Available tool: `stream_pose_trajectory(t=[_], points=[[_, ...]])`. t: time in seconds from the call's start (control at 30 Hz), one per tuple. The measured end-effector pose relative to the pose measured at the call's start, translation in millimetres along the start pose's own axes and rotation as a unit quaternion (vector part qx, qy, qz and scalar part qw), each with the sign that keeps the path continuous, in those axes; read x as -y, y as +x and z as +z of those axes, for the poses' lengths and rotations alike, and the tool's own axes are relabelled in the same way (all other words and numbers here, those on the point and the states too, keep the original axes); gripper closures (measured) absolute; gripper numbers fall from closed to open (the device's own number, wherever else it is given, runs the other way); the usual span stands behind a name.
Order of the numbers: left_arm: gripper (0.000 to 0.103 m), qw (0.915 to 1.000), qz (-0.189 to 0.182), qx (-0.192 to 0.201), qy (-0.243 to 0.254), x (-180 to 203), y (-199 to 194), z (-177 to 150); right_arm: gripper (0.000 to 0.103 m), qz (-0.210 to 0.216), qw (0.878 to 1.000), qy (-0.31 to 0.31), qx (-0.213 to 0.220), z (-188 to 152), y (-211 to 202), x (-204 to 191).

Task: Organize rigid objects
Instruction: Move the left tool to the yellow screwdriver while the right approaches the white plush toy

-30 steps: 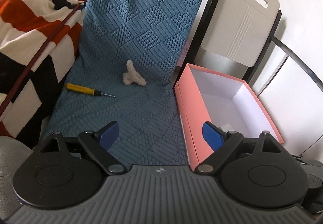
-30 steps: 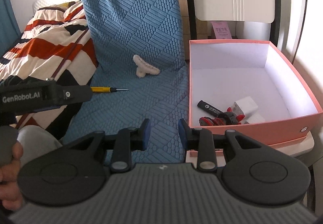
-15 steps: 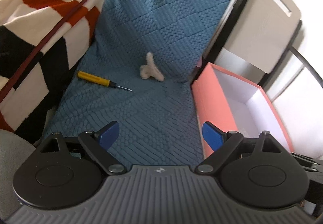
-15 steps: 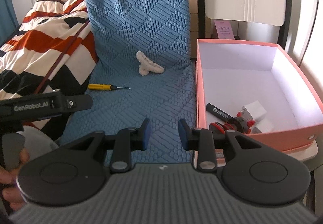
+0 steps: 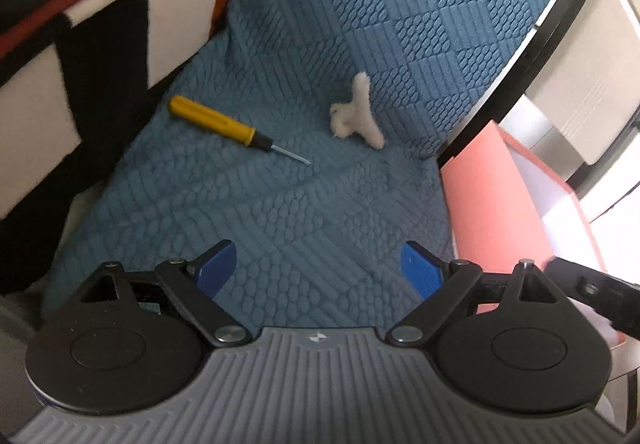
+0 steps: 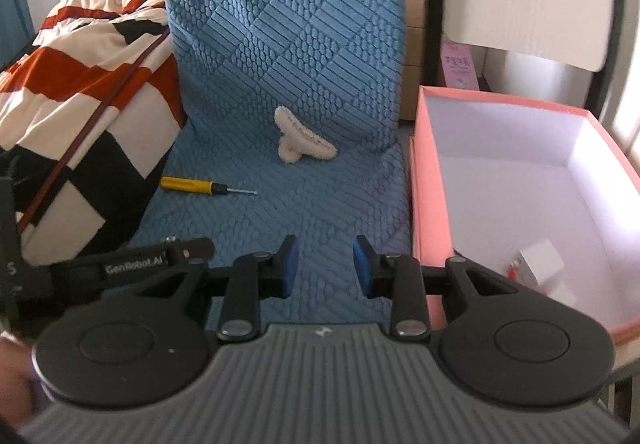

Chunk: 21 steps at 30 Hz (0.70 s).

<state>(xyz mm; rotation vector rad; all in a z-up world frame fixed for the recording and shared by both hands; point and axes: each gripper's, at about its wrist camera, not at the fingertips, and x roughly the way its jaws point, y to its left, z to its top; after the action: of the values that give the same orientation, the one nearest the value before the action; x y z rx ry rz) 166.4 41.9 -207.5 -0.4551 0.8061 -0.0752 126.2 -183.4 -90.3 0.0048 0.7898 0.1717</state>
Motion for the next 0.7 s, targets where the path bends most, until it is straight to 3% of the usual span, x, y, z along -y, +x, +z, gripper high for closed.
stream_pose_trajectory(t=[0.1,0.7], points=[[0.011,0.9999,0.008,0.002,0.011,1.5,6.6,3.5,0.07,0.007,1.0,-0.005,0.001,7.0,16.2,-4.3],[0.011,0.9984,0.04,-0.01,-0.039,-27.8,55.5,42.2,0.07,0.04,0.999,-0.017,0.008,27.0,92.5,-9.4]])
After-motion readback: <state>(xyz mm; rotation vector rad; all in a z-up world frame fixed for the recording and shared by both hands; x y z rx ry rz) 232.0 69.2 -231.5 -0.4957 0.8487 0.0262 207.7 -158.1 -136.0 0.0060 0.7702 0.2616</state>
